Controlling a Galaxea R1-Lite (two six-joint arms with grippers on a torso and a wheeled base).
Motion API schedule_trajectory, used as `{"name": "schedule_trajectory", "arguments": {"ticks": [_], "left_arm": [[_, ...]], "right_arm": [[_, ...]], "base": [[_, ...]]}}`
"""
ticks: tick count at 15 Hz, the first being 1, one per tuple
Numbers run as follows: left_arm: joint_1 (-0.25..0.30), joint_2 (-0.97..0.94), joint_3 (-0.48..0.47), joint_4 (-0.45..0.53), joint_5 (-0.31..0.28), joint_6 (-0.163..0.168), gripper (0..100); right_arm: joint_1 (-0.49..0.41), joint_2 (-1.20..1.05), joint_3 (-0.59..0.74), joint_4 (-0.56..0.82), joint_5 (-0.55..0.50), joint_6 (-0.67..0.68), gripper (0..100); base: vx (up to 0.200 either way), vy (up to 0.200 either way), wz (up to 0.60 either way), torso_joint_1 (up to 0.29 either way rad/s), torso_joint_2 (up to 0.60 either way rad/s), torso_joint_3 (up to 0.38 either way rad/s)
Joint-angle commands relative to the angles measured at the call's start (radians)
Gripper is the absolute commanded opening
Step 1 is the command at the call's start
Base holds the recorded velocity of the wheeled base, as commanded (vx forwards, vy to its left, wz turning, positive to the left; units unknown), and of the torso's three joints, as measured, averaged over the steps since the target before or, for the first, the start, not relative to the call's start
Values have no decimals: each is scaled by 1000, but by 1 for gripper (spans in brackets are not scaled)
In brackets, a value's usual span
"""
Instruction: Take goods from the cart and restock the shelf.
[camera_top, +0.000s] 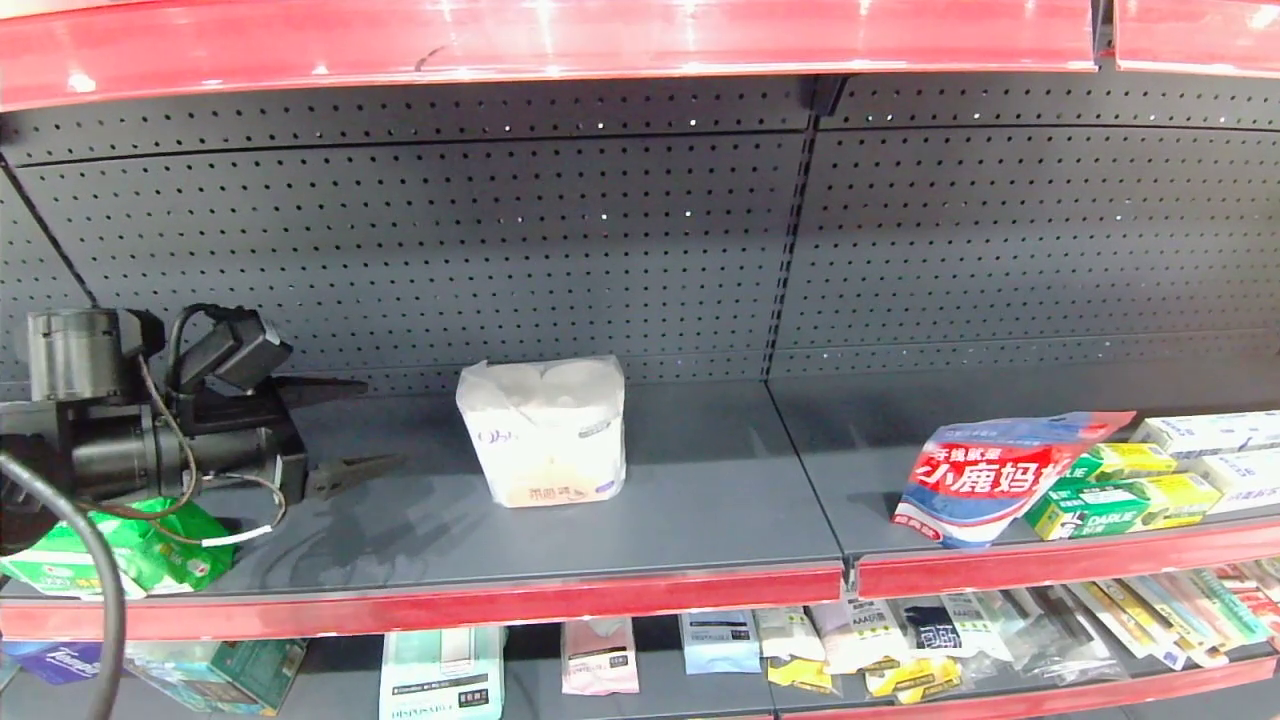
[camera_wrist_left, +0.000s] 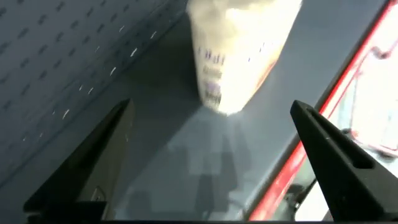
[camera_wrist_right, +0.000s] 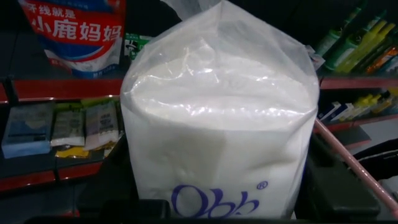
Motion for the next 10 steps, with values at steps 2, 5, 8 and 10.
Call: {"name": "schedule_trajectory", "arguments": {"ticks": [2,5,8,10], "left_arm": [[-23,130,-95,1,-66,0,100],[-49,166,-143,2,-129,-9,100],[-69,201,-190,4,-143,-11,100],[-83,227,-203,1,-153,-11,100]], "right_arm": [[0,7,0,1,0,-6,0],[-2,7,-9,-1,-9,-6,0],[0,7,-6,1,-24,-6,0],[0,7,-6,1,-26,-6,0]], "base": [[0,0,0,0,0,0],[0,0,0,0,0,0],[0,0,0,0,0,0],[0,0,0,0,0,0]]}}
